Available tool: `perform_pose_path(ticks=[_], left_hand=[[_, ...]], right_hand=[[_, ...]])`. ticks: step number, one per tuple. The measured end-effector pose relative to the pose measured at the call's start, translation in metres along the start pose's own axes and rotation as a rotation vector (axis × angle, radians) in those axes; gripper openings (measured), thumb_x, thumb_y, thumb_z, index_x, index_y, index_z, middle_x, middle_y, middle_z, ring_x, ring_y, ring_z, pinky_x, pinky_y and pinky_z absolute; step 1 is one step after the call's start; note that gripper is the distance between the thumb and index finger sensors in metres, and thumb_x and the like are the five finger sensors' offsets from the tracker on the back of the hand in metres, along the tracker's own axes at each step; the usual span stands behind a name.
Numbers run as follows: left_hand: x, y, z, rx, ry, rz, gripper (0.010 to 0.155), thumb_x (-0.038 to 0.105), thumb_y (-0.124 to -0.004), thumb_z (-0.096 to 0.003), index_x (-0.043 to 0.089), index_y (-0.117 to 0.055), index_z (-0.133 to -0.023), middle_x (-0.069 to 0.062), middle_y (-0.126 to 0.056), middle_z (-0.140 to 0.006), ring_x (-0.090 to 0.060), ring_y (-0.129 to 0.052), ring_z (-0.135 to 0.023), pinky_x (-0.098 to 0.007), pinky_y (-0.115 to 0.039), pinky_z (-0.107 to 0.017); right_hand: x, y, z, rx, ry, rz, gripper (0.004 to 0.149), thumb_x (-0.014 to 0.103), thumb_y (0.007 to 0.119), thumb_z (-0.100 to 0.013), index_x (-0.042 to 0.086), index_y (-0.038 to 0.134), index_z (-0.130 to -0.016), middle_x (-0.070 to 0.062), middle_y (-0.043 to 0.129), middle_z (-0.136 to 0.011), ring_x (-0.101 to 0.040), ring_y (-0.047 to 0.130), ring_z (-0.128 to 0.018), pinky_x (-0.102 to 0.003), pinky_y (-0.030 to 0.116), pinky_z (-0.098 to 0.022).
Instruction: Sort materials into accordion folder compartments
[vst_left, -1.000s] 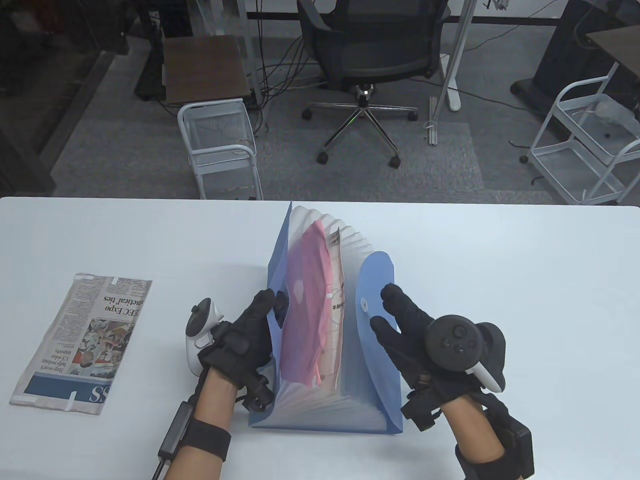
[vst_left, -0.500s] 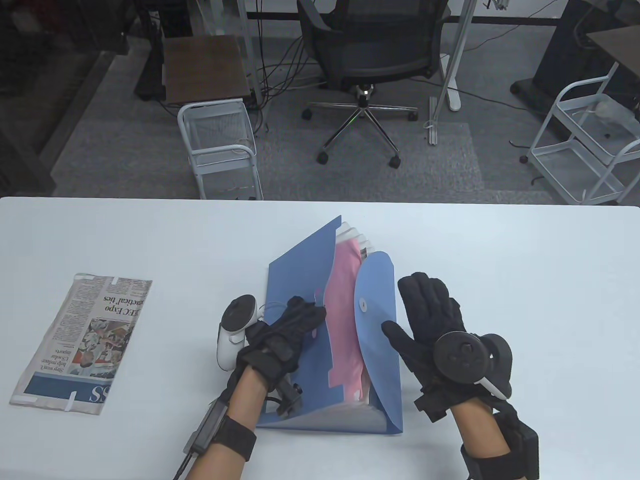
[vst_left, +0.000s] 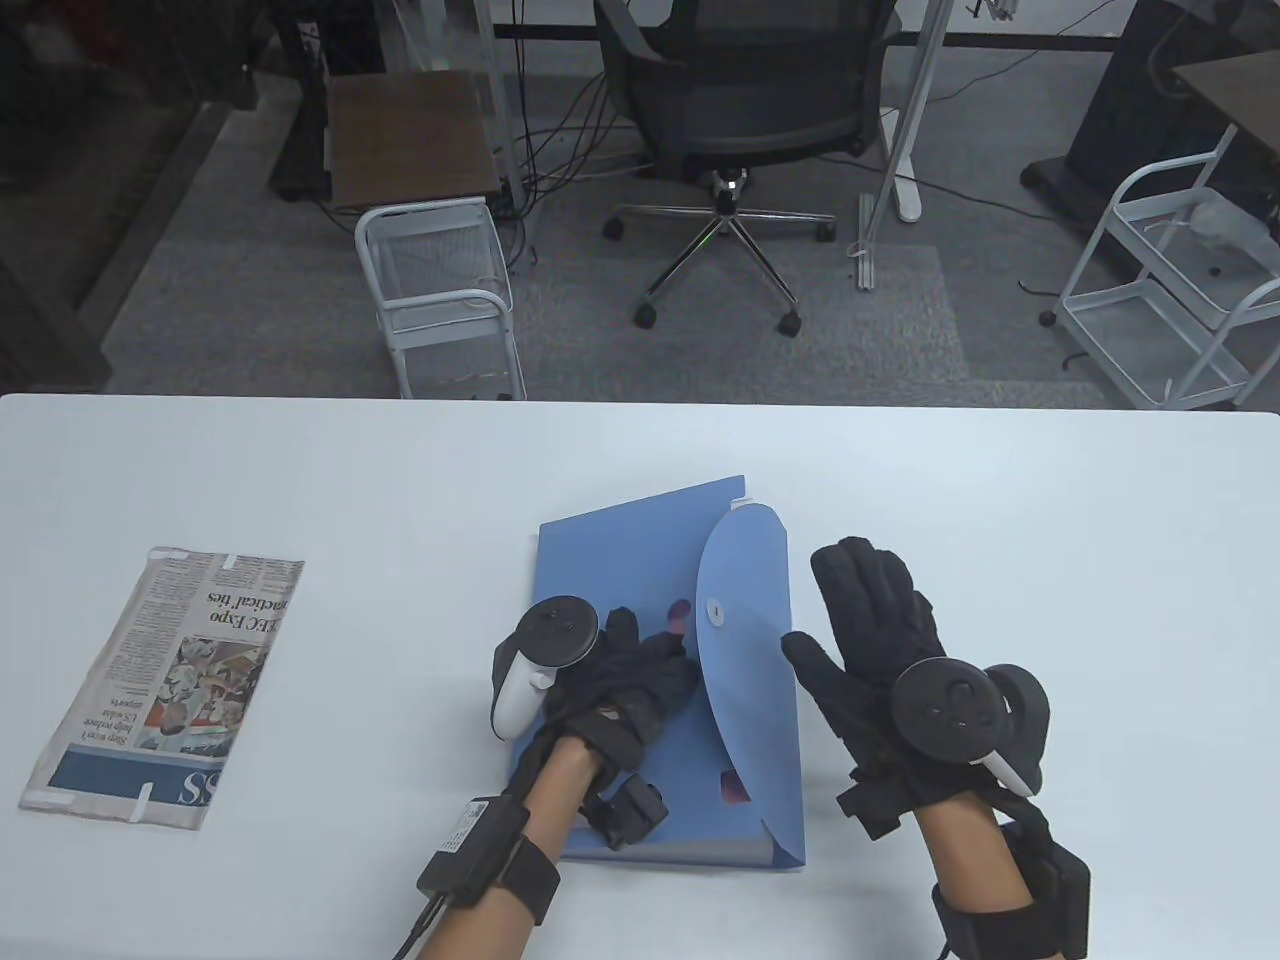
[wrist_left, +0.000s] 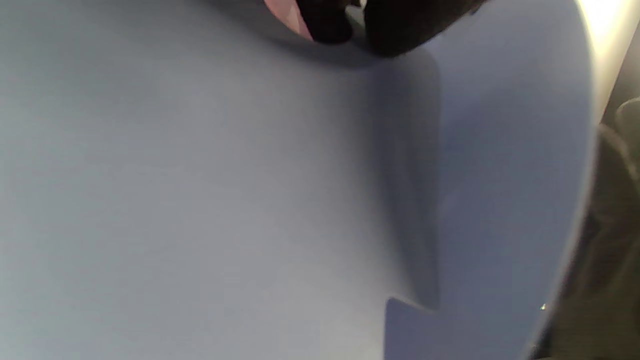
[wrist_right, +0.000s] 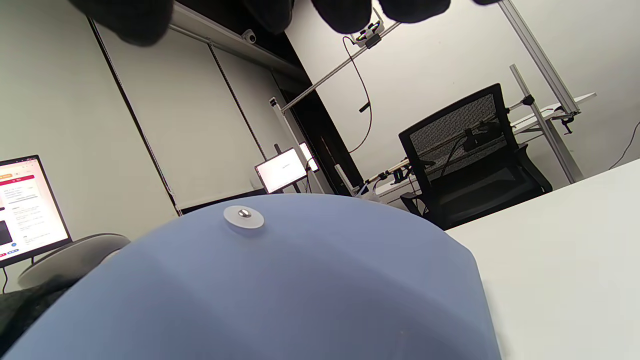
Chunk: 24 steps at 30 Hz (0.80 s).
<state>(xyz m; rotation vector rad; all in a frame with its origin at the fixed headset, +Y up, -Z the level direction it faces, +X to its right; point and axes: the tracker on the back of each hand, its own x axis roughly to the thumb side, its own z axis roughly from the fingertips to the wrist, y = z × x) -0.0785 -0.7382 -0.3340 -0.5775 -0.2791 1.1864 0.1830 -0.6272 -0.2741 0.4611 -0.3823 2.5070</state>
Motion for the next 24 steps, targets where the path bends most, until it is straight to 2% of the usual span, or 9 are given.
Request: perform_pose_path(ticks=[2,7,12,15,18,24], left_hand=[[0.002,-0.002,0.0,0.018,0.013,-0.029,0.056,0.033,-0.053,-0.0663,0.001,-0.044,-0.112,-0.03,0.028,-0.103,-0.053,0.028,-0.081,-0.064,0.004,-0.049],[0.007,-0.002,0.006,0.053,0.018,-0.092,0.07,0.043,-0.056,-0.0678,-0.003,-0.037,-0.117,-0.033,0.023,-0.105,-0.057,0.023,-0.084,-0.066,-0.001,-0.053],[0.016,0.013,0.025,0.103,-0.035,-0.127,0.072,0.045,-0.061,-0.0661,-0.003,-0.043,-0.116,-0.036,0.008,-0.112,-0.061,0.009,-0.091,-0.07,-0.011,-0.059],[0.023,0.034,0.04,0.132,-0.069,-0.186,0.07,0.045,-0.062,-0.0657,-0.003,-0.049,-0.115,-0.036,0.0,-0.114,-0.062,0.003,-0.094,-0.071,-0.015,-0.061],[0.024,0.066,0.064,0.171,-0.071,-0.332,0.069,0.046,-0.065,-0.0651,-0.002,-0.054,-0.114,-0.035,-0.014,-0.119,-0.063,-0.01,-0.099,-0.072,-0.024,-0.064],[0.003,0.135,0.118,0.378,0.082,-0.669,0.068,0.046,-0.069,-0.0638,0.0,-0.058,-0.113,-0.032,-0.034,-0.122,-0.061,-0.031,-0.105,-0.071,-0.036,-0.068]], right_hand=[[0.0,0.002,0.0,0.007,-0.002,0.002,0.074,0.06,0.059,-0.058,0.019,0.036,-0.116,-0.024,0.037,-0.121,-0.058,0.041,-0.107,-0.077,0.043,-0.07],[0.0,0.008,0.001,0.033,-0.005,0.03,0.074,0.06,0.059,-0.058,0.019,0.037,-0.116,-0.024,0.037,-0.121,-0.058,0.042,-0.106,-0.077,0.044,-0.07],[-0.001,0.01,0.0,0.042,-0.004,0.034,0.074,0.059,0.059,-0.058,0.019,0.036,-0.116,-0.024,0.037,-0.121,-0.057,0.042,-0.106,-0.077,0.045,-0.07],[-0.002,0.011,0.001,0.04,0.001,0.047,0.074,0.059,0.059,-0.058,0.018,0.036,-0.115,-0.024,0.037,-0.121,-0.057,0.042,-0.106,-0.077,0.045,-0.07],[-0.004,0.014,0.001,0.048,0.008,0.063,0.074,0.059,0.059,-0.058,0.018,0.036,-0.115,-0.024,0.037,-0.121,-0.057,0.042,-0.106,-0.077,0.045,-0.07],[-0.007,0.02,0.002,0.07,0.018,0.093,0.073,0.059,0.06,-0.058,0.019,0.037,-0.115,-0.024,0.037,-0.121,-0.057,0.042,-0.106,-0.076,0.045,-0.07]])
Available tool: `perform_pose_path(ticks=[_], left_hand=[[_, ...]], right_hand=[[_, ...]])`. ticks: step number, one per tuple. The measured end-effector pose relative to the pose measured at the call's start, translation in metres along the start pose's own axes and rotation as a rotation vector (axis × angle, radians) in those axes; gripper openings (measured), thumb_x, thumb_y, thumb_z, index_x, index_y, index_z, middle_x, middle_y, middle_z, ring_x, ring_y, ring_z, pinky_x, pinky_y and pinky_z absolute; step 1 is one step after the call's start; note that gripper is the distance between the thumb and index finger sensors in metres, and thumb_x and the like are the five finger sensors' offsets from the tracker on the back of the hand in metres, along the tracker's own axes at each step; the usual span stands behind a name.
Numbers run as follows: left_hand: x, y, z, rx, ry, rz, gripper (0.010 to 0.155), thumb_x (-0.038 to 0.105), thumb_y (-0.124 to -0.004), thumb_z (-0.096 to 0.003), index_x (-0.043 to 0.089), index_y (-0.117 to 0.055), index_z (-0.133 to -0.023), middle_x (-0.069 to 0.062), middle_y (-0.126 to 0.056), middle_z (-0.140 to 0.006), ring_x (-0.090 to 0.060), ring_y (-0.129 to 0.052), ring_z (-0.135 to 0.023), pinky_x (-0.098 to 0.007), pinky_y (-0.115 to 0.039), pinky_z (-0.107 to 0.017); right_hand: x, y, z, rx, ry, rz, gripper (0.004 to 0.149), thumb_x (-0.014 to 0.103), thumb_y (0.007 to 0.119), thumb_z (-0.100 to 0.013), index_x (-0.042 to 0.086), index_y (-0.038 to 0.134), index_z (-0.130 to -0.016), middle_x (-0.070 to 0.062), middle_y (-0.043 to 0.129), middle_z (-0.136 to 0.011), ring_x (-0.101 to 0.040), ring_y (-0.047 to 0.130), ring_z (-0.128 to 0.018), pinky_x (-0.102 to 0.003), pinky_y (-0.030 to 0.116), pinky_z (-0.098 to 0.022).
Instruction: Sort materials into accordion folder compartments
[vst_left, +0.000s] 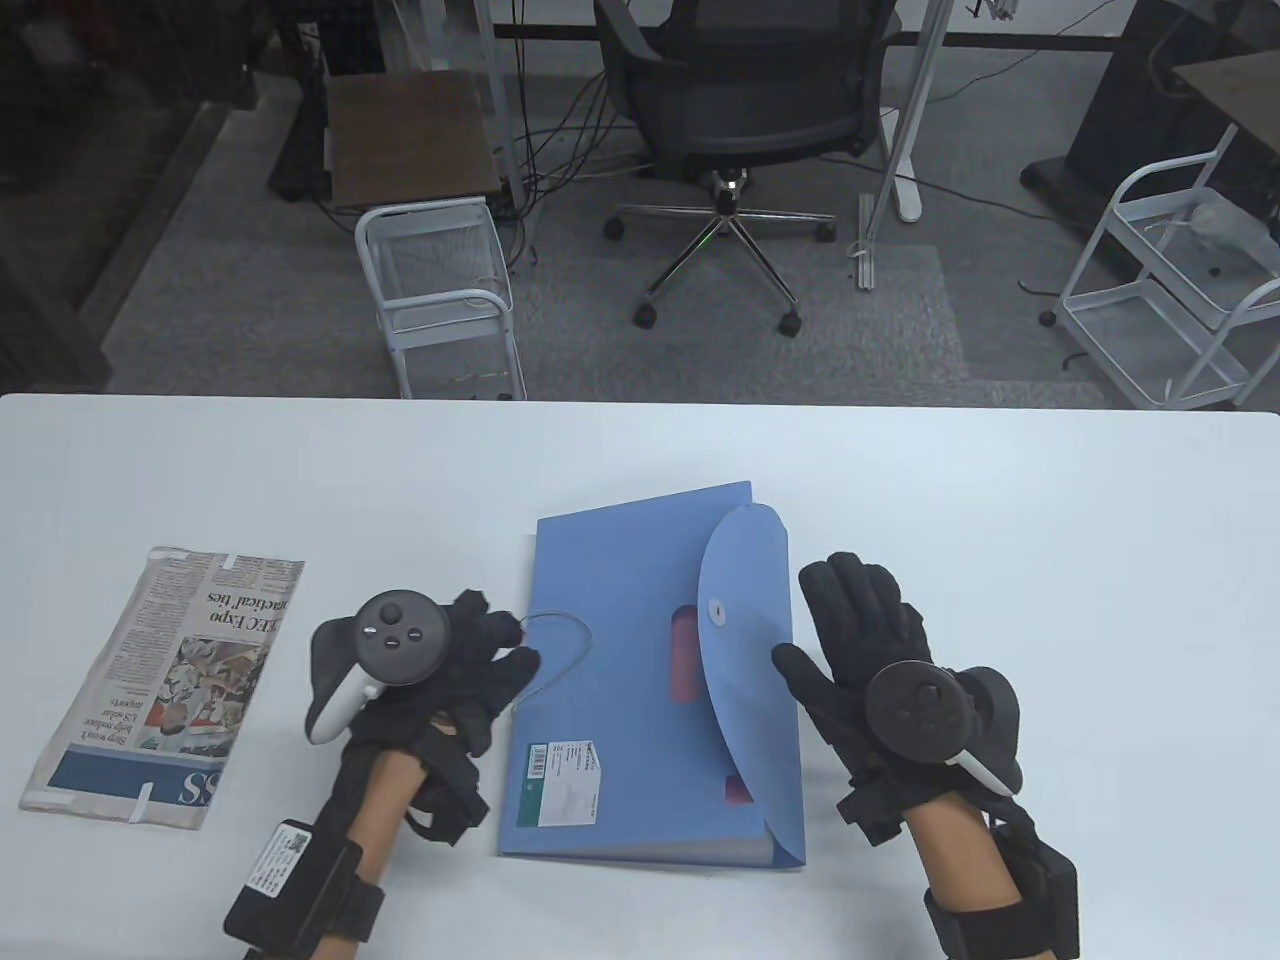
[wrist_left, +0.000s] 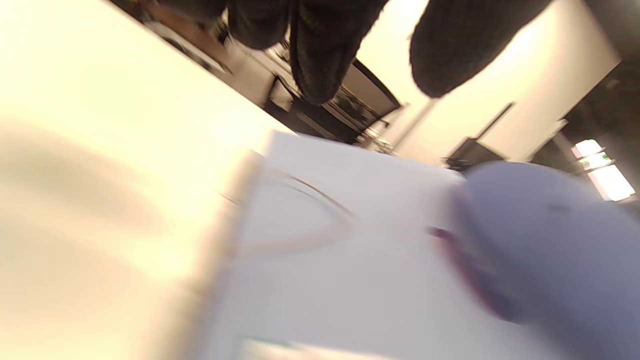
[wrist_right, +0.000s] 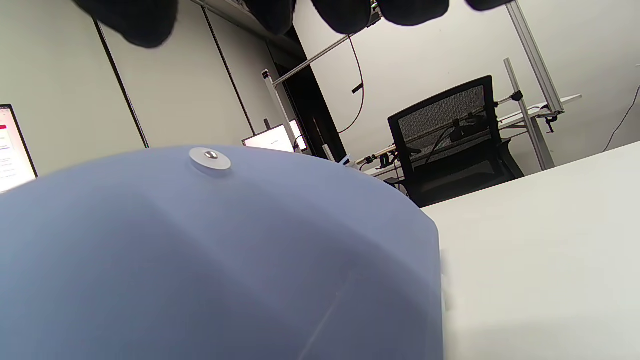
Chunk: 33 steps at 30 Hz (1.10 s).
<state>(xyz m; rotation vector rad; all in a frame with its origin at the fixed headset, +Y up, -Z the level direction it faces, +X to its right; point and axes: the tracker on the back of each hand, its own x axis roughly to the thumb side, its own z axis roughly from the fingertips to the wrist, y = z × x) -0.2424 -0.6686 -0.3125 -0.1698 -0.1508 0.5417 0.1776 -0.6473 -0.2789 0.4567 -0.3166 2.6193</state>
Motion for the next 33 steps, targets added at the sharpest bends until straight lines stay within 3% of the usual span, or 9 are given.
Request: perform_pose_path(ticks=[4,6,11,15,18,21,22,24,33], left_hand=[[-0.058,0.022,0.018,0.159,0.208,-0.19,0.066,0.044,-0.073,-0.0624,0.001,-0.064,-0.111,-0.029,-0.047,-0.121,-0.059,-0.045,-0.105,-0.07,-0.044,-0.069],[-0.086,0.032,0.026,0.164,0.342,-0.246,0.066,0.045,-0.073,-0.0622,0.002,-0.063,-0.111,-0.028,-0.048,-0.121,-0.057,-0.047,-0.105,-0.069,-0.046,-0.069],[-0.145,0.048,0.046,0.219,0.601,-0.175,0.067,0.042,-0.076,-0.0612,0.0,-0.061,-0.112,-0.03,-0.045,-0.121,-0.059,-0.045,-0.105,-0.07,-0.045,-0.069],[-0.178,0.042,0.053,0.163,0.738,-0.13,0.073,0.043,-0.077,-0.061,-0.003,-0.056,-0.113,-0.033,-0.039,-0.121,-0.061,-0.04,-0.104,-0.071,-0.044,-0.068],[-0.185,0.034,0.052,0.102,0.773,-0.121,0.076,0.046,-0.078,-0.0608,-0.003,-0.054,-0.114,-0.034,-0.038,-0.12,-0.061,-0.04,-0.104,-0.07,-0.045,-0.068],[-0.191,0.025,0.047,0.056,0.806,-0.165,0.076,0.047,-0.079,-0.0595,-0.001,-0.056,-0.113,-0.032,-0.044,-0.12,-0.058,-0.054,-0.103,-0.068,-0.055,-0.067],[-0.189,0.022,0.046,0.059,0.806,-0.178,0.079,0.048,-0.081,-0.0587,-0.001,-0.052,-0.114,-0.032,-0.039,-0.12,-0.059,-0.049,-0.103,-0.069,-0.052,-0.068],[-0.186,0.022,0.04,0.063,0.822,-0.321,0.079,0.051,-0.082,-0.0572,0.002,-0.056,-0.112,-0.031,-0.047,-0.119,-0.057,-0.058,-0.101,-0.067,-0.059,-0.067],[-0.171,0.015,0.026,0.051,0.802,-0.511,0.039,0.037,-0.077,-0.06,0.02,-0.076,-0.096,-0.029,-0.066,-0.111,-0.055,-0.078,-0.091,-0.062,-0.075,-0.059]], right_hand=[[-0.002,0.005,0.0,0.012,0.002,0.005,0.073,0.059,0.06,-0.058,0.018,0.038,-0.115,-0.024,0.037,-0.121,-0.057,0.042,-0.106,-0.076,0.045,-0.07],[-0.003,0.007,0.0,0.02,0.008,0.01,0.073,0.059,0.06,-0.058,0.019,0.038,-0.115,-0.024,0.037,-0.121,-0.057,0.042,-0.106,-0.076,0.045,-0.07],[-0.006,0.009,0.001,0.035,0.008,0.017,0.073,0.059,0.06,-0.058,0.019,0.038,-0.115,-0.024,0.037,-0.121,-0.057,0.042,-0.106,-0.076,0.046,-0.07],[-0.006,0.01,0.002,0.043,0.011,0.017,0.073,0.059,0.06,-0.058,0.018,0.038,-0.115,-0.024,0.037,-0.12,-0.057,0.043,-0.106,-0.076,0.046,-0.07],[-0.007,0.013,0.002,0.057,0.013,0.021,0.073,0.058,0.06,-0.058,0.018,0.037,-0.115,-0.024,0.037,-0.12,-0.057,0.043,-0.106,-0.076,0.046,-0.07],[-0.007,0.014,0.002,0.067,0.013,0.023,0.073,0.058,0.06,-0.058,0.018,0.037,-0.115,-0.024,0.037,-0.12,-0.057,0.043,-0.106,-0.076,0.047,-0.07],[-0.007,0.014,0.002,0.067,0.012,0.023,0.073,0.058,0.06,-0.058,0.018,0.037,-0.115,-0.024,0.037,-0.12,-0.057,0.043,-0.106,-0.076,0.047,-0.069],[-0.007,0.014,0.003,0.065,0.011,0.027,0.073,0.058,0.06,-0.058,0.018,0.038,-0.115,-0.024,0.037,-0.12,-0.057,0.044,-0.105,-0.076,0.048,-0.069],[-0.009,0.015,0.002,0.07,0.022,0.027,0.072,0.058,0.06,-0.058,0.018,0.039,-0.115,-0.024,0.038,-0.12,-0.058,0.044,-0.105,-0.075,0.049,-0.069]])
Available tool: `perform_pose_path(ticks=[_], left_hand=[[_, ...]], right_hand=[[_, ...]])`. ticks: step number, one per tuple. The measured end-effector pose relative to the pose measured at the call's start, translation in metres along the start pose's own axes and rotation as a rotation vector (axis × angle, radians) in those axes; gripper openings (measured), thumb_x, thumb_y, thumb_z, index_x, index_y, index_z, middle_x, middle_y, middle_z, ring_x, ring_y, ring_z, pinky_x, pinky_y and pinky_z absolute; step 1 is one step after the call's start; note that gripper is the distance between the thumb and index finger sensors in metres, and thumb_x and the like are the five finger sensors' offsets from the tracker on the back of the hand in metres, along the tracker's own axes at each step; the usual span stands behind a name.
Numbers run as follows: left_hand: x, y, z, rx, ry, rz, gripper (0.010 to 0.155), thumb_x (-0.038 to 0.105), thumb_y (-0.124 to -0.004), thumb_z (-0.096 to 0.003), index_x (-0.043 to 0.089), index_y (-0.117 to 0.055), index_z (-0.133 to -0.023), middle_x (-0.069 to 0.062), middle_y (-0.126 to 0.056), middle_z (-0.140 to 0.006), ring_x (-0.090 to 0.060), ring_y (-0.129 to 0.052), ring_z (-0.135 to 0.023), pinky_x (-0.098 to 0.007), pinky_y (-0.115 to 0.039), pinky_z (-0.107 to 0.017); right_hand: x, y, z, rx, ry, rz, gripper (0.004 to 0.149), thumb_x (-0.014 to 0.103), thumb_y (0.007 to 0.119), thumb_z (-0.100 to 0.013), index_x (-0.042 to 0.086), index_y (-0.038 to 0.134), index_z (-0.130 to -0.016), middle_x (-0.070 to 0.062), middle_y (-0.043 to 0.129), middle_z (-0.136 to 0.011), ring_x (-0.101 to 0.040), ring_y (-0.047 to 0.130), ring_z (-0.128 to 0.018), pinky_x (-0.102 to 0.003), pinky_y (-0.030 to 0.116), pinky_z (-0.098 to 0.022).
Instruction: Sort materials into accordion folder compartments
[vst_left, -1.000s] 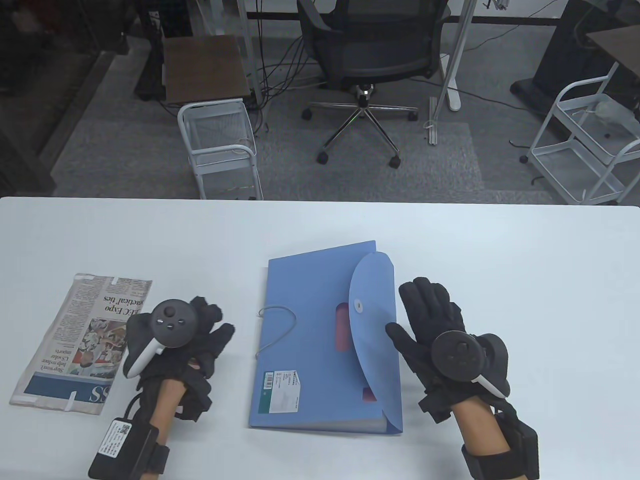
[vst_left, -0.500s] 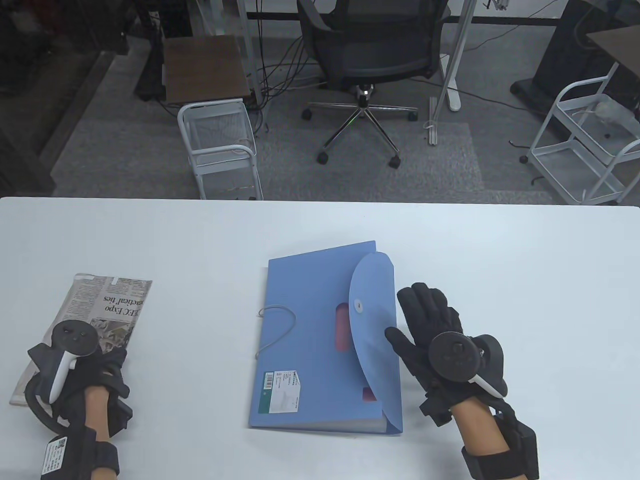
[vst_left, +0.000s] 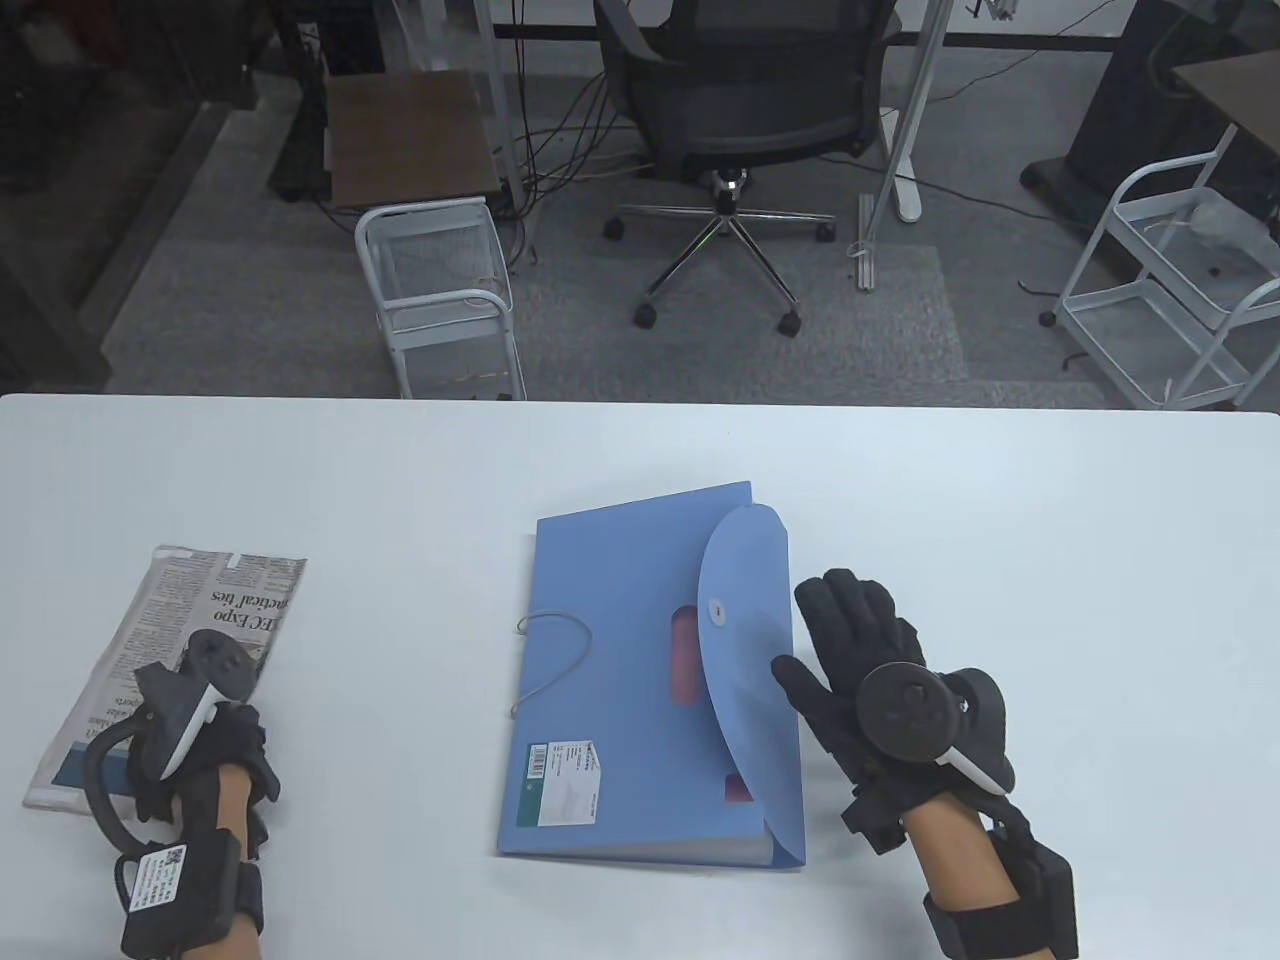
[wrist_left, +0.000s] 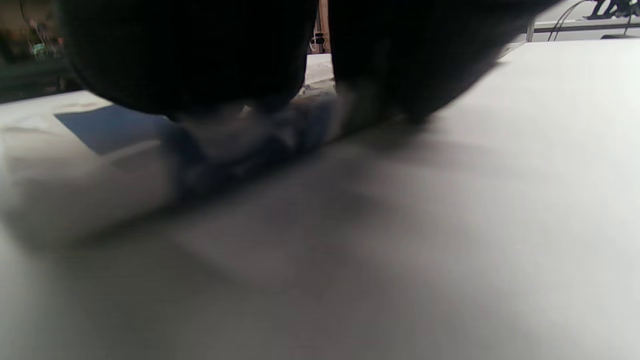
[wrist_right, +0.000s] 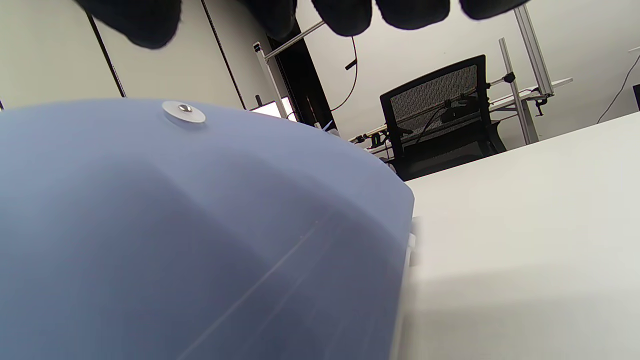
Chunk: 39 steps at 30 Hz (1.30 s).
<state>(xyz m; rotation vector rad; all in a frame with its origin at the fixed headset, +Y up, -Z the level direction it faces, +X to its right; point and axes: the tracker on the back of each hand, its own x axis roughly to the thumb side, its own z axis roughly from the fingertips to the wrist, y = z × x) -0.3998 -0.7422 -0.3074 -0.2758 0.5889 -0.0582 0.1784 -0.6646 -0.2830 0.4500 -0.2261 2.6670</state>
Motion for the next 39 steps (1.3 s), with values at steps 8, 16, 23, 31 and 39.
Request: perform_pose_path(ticks=[8,16,23,31,39], left_hand=[[-0.001,0.005,0.004,0.024,0.01,0.07,0.039,0.031,-0.07,-0.0608,0.02,-0.073,-0.098,-0.028,-0.071,-0.108,-0.053,-0.082,-0.088,-0.061,-0.078,-0.057],[0.006,0.043,0.033,0.189,-0.101,0.388,0.04,0.028,-0.066,-0.0602,0.02,-0.069,-0.099,-0.02,-0.085,-0.098,-0.039,-0.1,-0.076,-0.051,-0.088,-0.05],[0.038,0.097,0.087,0.245,-0.4,0.634,0.04,0.027,-0.065,-0.0607,0.019,-0.068,-0.1,-0.02,-0.085,-0.099,-0.037,-0.103,-0.074,-0.049,-0.089,-0.048],[0.085,0.161,0.171,0.257,-0.83,0.854,0.04,0.026,-0.066,-0.0617,0.019,-0.068,-0.101,-0.02,-0.084,-0.1,-0.036,-0.103,-0.073,-0.048,-0.09,-0.048],[0.124,0.194,0.24,0.182,-1.204,1.026,0.04,0.028,-0.065,-0.0624,0.021,-0.068,-0.101,-0.017,-0.085,-0.1,-0.032,-0.104,-0.074,-0.045,-0.091,-0.049]], right_hand=[[-0.005,-0.001,0.001,0.001,0.023,-0.01,0.072,0.057,0.06,-0.059,0.018,0.039,-0.115,-0.024,0.039,-0.12,-0.057,0.045,-0.105,-0.075,0.049,-0.069],[-0.006,-0.008,0.0,-0.019,0.018,-0.053,0.071,0.057,0.06,-0.059,0.018,0.039,-0.115,-0.024,0.041,-0.12,-0.057,0.047,-0.105,-0.075,0.05,-0.069],[-0.007,-0.015,0.002,-0.047,0.019,-0.116,0.071,0.058,0.06,-0.059,0.018,0.039,-0.114,-0.024,0.044,-0.119,-0.057,0.052,-0.103,-0.074,0.053,-0.069],[-0.013,-0.018,-0.001,-0.056,0.039,-0.397,0.071,0.058,0.06,-0.059,0.014,0.045,-0.113,-0.024,0.056,-0.115,-0.056,0.064,-0.096,-0.069,0.062,-0.066],[-0.019,-0.022,0.0,-0.073,0.004,-0.726,0.081,0.065,0.059,-0.058,0.008,0.045,-0.114,-0.025,0.061,-0.112,-0.056,0.07,-0.09,-0.065,0.068,-0.063]])
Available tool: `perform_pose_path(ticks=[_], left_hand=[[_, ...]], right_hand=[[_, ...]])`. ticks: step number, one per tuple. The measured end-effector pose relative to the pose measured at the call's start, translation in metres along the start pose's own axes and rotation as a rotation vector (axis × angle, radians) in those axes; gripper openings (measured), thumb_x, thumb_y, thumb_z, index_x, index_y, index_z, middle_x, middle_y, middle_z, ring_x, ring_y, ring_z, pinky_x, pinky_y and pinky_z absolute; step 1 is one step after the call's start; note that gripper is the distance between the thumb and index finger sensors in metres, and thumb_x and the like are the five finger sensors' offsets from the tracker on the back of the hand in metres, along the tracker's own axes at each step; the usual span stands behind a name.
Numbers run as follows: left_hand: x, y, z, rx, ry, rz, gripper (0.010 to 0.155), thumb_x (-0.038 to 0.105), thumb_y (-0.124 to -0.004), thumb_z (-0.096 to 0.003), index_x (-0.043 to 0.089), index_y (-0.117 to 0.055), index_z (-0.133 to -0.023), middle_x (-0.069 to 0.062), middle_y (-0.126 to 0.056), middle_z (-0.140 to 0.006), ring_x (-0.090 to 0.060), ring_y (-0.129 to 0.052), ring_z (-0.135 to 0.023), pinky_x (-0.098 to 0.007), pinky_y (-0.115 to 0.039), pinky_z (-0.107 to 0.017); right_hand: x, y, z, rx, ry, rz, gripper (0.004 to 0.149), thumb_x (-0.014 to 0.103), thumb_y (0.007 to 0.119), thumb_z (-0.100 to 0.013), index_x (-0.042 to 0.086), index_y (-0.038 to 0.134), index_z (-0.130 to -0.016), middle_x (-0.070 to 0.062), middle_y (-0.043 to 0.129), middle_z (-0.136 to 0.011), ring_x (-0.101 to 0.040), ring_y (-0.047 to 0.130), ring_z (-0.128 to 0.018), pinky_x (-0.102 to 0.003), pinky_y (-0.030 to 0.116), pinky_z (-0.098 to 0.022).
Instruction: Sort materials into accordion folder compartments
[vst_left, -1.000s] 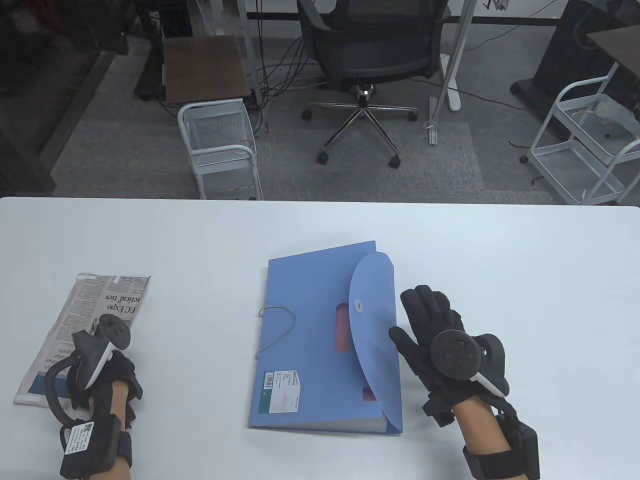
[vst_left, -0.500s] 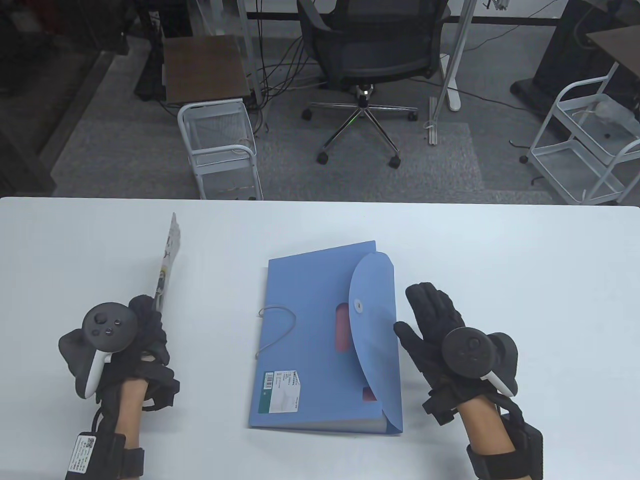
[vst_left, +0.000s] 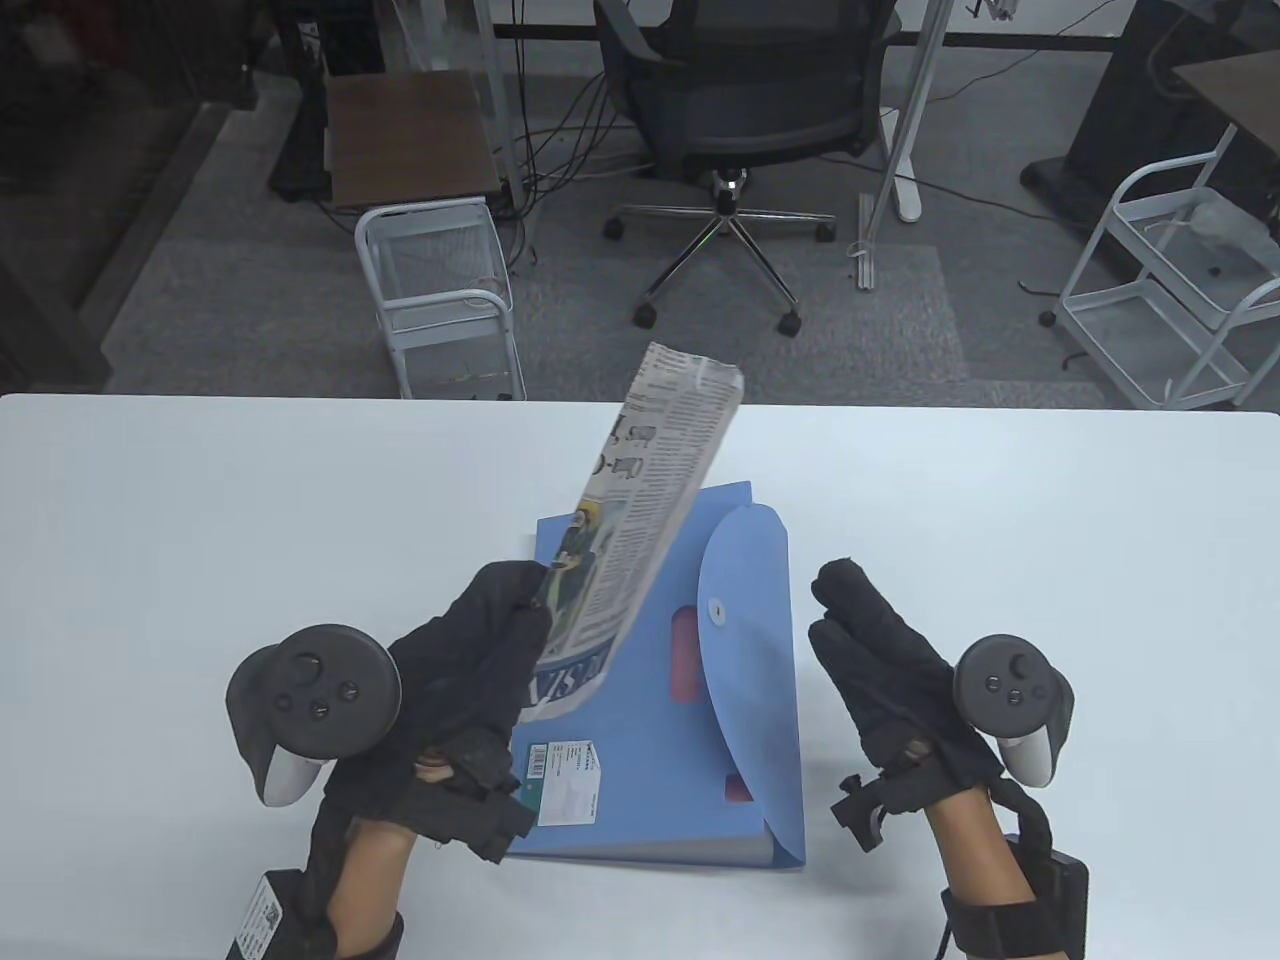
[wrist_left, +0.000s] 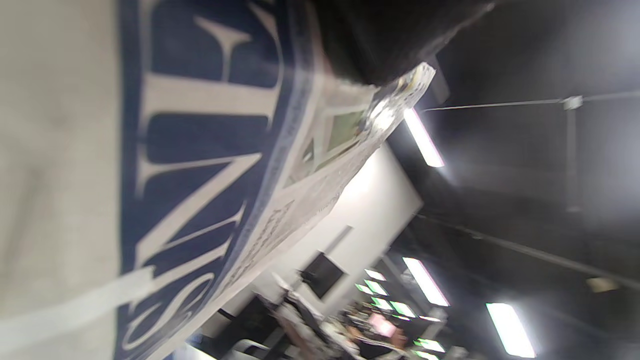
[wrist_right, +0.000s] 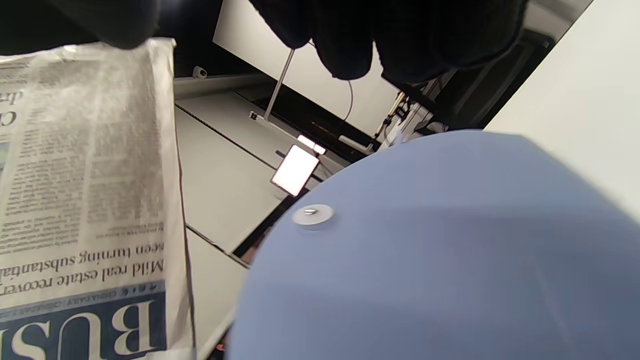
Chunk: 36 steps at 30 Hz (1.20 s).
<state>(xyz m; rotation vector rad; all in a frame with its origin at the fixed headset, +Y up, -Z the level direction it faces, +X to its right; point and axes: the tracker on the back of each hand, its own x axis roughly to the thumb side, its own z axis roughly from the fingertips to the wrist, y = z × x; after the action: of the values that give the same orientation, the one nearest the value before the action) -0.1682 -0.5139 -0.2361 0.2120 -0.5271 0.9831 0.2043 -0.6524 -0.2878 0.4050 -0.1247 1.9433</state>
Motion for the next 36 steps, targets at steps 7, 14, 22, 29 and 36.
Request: perform_pose_path(ticks=[7,14,22,29,36], left_hand=[[-0.027,-0.04,-0.02,-0.175,0.059,0.346,0.04,0.029,-0.065,-0.0633,0.02,-0.067,-0.102,-0.017,-0.084,-0.101,-0.032,-0.104,-0.074,-0.046,-0.09,-0.049],[-0.079,-0.06,-0.028,-0.21,0.262,0.286,0.041,0.029,-0.065,-0.0636,0.017,-0.067,-0.102,-0.018,-0.084,-0.1,-0.033,-0.104,-0.072,-0.045,-0.09,-0.048],[-0.098,-0.08,-0.029,-0.243,0.322,0.246,0.042,0.034,-0.066,-0.0644,0.018,-0.066,-0.103,-0.017,-0.082,-0.103,-0.036,-0.1,-0.077,-0.048,-0.086,-0.051],[-0.108,-0.088,-0.026,-0.186,0.358,0.124,0.048,0.038,-0.062,-0.0653,0.015,-0.066,-0.107,-0.022,-0.076,-0.108,-0.044,-0.09,-0.087,-0.055,-0.079,-0.058],[-0.124,-0.111,-0.029,-0.239,0.438,-0.04,0.054,0.04,-0.06,-0.0656,0.012,-0.065,-0.112,-0.033,-0.042,-0.12,-0.062,-0.047,-0.103,-0.07,-0.051,-0.067]], right_hand=[[0.005,0.014,-0.005,0.134,-0.055,-0.46,0.074,0.062,0.07,-0.058,0.011,0.055,-0.11,-0.017,0.085,-0.092,-0.049,0.091,-0.068,-0.055,0.083,-0.046],[0.009,-0.001,-0.002,-0.014,-0.03,-0.324,0.045,0.04,0.079,-0.06,0.02,0.071,-0.099,0.002,0.101,-0.062,-0.033,0.104,-0.035,-0.035,0.089,-0.018],[0.007,-0.011,0.001,-0.106,-0.012,-0.295,0.043,0.035,0.079,-0.06,0.016,0.073,-0.098,0.002,0.103,-0.055,-0.031,0.104,-0.027,-0.031,0.088,-0.012],[0.001,-0.034,0.005,-0.197,0.013,-0.339,0.043,0.035,0.076,-0.061,0.015,0.071,-0.099,0.002,0.103,-0.056,-0.031,0.104,-0.028,-0.031,0.087,-0.012],[-0.01,-0.054,0.009,-0.275,0.044,-0.363,0.044,0.035,0.075,-0.061,0.014,0.071,-0.099,0.002,0.103,-0.057,-0.031,0.104,-0.028,-0.031,0.087,-0.012]])
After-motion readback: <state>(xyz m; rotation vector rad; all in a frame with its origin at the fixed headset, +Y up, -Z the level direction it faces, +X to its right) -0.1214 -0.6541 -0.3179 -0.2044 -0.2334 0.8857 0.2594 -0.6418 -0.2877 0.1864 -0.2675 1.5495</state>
